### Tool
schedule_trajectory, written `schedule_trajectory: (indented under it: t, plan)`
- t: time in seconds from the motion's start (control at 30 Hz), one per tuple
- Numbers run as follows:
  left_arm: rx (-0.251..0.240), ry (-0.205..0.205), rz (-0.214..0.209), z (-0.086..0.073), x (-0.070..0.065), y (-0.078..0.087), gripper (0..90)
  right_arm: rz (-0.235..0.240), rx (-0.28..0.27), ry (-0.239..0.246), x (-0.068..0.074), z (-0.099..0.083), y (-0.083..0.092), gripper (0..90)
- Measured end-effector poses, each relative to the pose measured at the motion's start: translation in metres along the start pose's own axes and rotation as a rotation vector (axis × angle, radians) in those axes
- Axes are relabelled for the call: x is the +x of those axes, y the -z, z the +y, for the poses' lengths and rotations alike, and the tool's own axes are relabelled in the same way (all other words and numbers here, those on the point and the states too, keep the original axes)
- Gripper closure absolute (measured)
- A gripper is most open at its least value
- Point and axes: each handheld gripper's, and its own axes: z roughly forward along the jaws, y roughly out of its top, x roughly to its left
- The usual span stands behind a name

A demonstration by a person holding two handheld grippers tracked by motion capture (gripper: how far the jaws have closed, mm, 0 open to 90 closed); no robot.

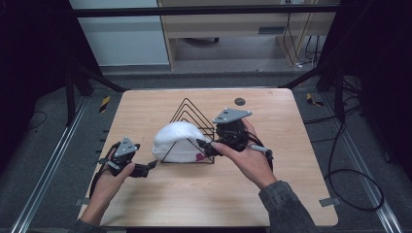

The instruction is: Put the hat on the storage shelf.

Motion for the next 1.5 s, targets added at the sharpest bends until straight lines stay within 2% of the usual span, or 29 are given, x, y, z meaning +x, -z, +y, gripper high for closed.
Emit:
schedule_trajectory:
  t: [0.03, 0.13, 0.27, 0.3, 0.33, 0.37, 0.43, 0.47, 0.5, 0.57, 0.67, 0.7, 0.73, 0.83, 0.87, 0.9, 0.97, 1.0, 1.03, 1.07, 1.17, 1.27, 1.5]
  plan:
    - [0.0, 0.0, 0.0, 0.0, 0.0, 0.0, 6.6, 0.0, 0.0, 0.0, 0.0, 0.0, 0.0, 8.1]
    - [0.011, 0.007, 0.024, -0.009, 0.004, -0.001, 6.6, -0.019, -0.012, -0.021, -0.008, -0.013, 0.016, 8.6]
    - [0.024, 0.021, 0.037, -0.024, 0.01, 0.001, 6.6, -0.067, 0.011, -0.042, -0.019, -0.036, 0.028, 12.2]
    - [0.024, 0.021, 0.037, -0.024, 0.01, 0.001, 6.6, -0.067, 0.011, -0.042, -0.019, -0.036, 0.028, 12.2]
    - [0.028, 0.03, 0.033, -0.029, 0.011, 0.001, 6.6, -0.074, 0.023, -0.054, -0.022, -0.043, 0.031, 12.4]
    - [0.037, 0.038, 0.029, -0.037, 0.012, 0.0, 6.6, -0.087, 0.035, -0.084, -0.029, -0.06, 0.035, 12.3]
    - [0.044, 0.039, 0.03, -0.041, 0.013, 0.0, 6.6, -0.095, 0.036, -0.088, -0.032, -0.065, 0.036, 12.4]
    - [0.054, 0.044, 0.033, -0.046, 0.014, -0.002, 6.6, -0.101, 0.039, -0.096, -0.035, -0.072, 0.037, 12.5]
    - [0.07, 0.047, 0.036, -0.051, 0.015, -0.005, 6.6, -0.106, 0.043, -0.114, -0.042, -0.087, 0.038, 12.5]
    - [0.081, 0.052, 0.037, -0.055, 0.017, -0.008, 6.6, -0.11, 0.045, -0.133, -0.045, -0.099, 0.038, 12.9]
    - [0.097, 0.053, 0.038, -0.058, 0.018, -0.011, 6.6, -0.12, 0.062, -0.156, -0.05, -0.118, 0.036, 13.2]
    - [0.104, 0.053, 0.043, -0.059, 0.019, -0.013, 6.6, -0.12, 0.062, -0.156, -0.05, -0.118, 0.036, 13.2]
    - [0.114, 0.056, 0.042, -0.06, 0.021, -0.015, 6.6, -0.132, 0.077, -0.176, -0.054, -0.132, 0.035, 13.3]
    - [0.132, 0.06, 0.042, -0.062, 0.022, -0.019, 6.6, -0.139, 0.097, -0.21, -0.057, -0.149, 0.032, 13.2]
    - [0.132, 0.06, 0.042, -0.062, 0.022, -0.019, 6.6, -0.139, 0.097, -0.21, -0.057, -0.149, 0.032, 13.2]
    - [0.141, 0.057, 0.041, -0.063, 0.023, -0.021, 6.6, -0.141, 0.123, -0.232, -0.059, -0.162, 0.029, 13.2]
    - [0.149, 0.058, 0.045, -0.065, 0.023, -0.024, 6.6, -0.142, 0.13, -0.242, -0.06, -0.168, 0.027, 13.2]
    - [0.141, 0.068, 0.037, -0.066, 0.024, -0.025, 5.8, -0.133, 0.146, -0.275, -0.061, -0.179, 0.023, 13.1]
    - [0.13, 0.094, 0.019, -0.068, 0.025, -0.026, 5.8, -0.131, 0.15, -0.283, -0.062, -0.182, 0.022, 13.2]
    - [0.128, 0.098, 0.025, -0.068, 0.025, -0.026, 5.8, -0.131, 0.157, -0.295, -0.063, -0.187, 0.02, 13.2]
    - [0.126, 0.099, 0.03, -0.068, 0.025, -0.026, 6.7, -0.13, 0.169, -0.318, -0.065, -0.194, 0.016, 13.2]
    - [0.132, 0.107, 0.029, -0.068, 0.026, -0.027, 5.1, -0.156, 0.174, -0.359, -0.068, -0.205, 0.009, 13.5]
    - [0.139, 0.104, 0.03, -0.067, 0.027, -0.028, 3.0, -0.22, 0.19, -0.364, -0.07, -0.211, 0.001, 13.2]
